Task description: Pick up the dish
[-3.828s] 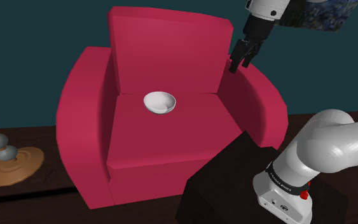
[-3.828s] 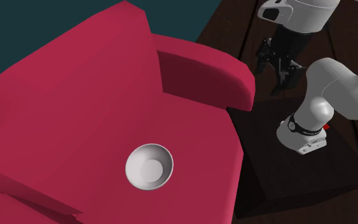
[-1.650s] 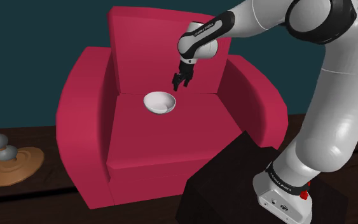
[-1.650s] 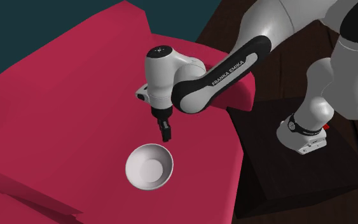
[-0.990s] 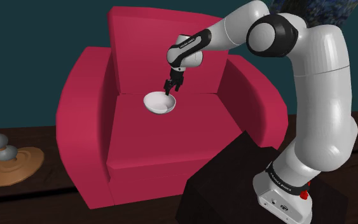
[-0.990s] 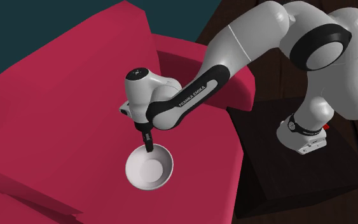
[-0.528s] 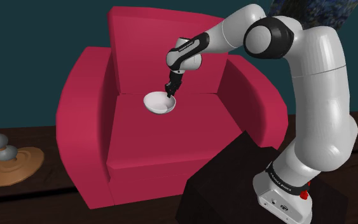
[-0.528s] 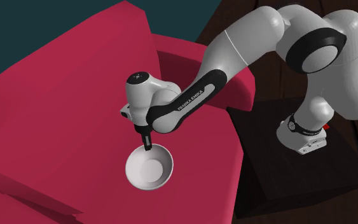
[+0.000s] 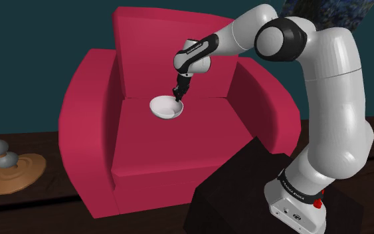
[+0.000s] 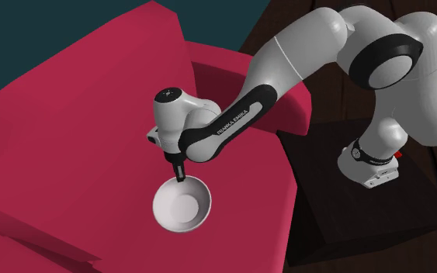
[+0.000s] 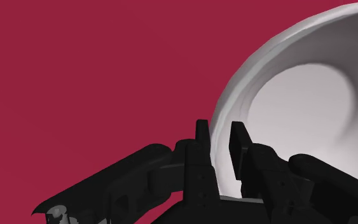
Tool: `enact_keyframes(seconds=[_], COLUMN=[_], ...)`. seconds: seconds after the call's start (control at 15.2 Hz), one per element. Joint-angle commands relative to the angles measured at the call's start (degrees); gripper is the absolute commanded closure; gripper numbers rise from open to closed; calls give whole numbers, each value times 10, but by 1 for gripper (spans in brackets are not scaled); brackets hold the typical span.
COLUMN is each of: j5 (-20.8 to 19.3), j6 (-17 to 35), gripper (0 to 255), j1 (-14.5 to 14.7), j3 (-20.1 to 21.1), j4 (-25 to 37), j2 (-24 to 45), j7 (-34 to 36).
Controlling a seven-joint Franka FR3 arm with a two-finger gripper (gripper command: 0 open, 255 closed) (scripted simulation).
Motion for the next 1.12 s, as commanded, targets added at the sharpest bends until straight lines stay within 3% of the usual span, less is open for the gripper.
enact_keyframes(seconds=[0.0, 1.06], j5=[-1, -11], j6=[-2, -77], gripper=[255, 255], j1=[0, 3], j3=[-1, -7], j4=[-2, 9], j2=[2, -63], j7=[-1, 13])
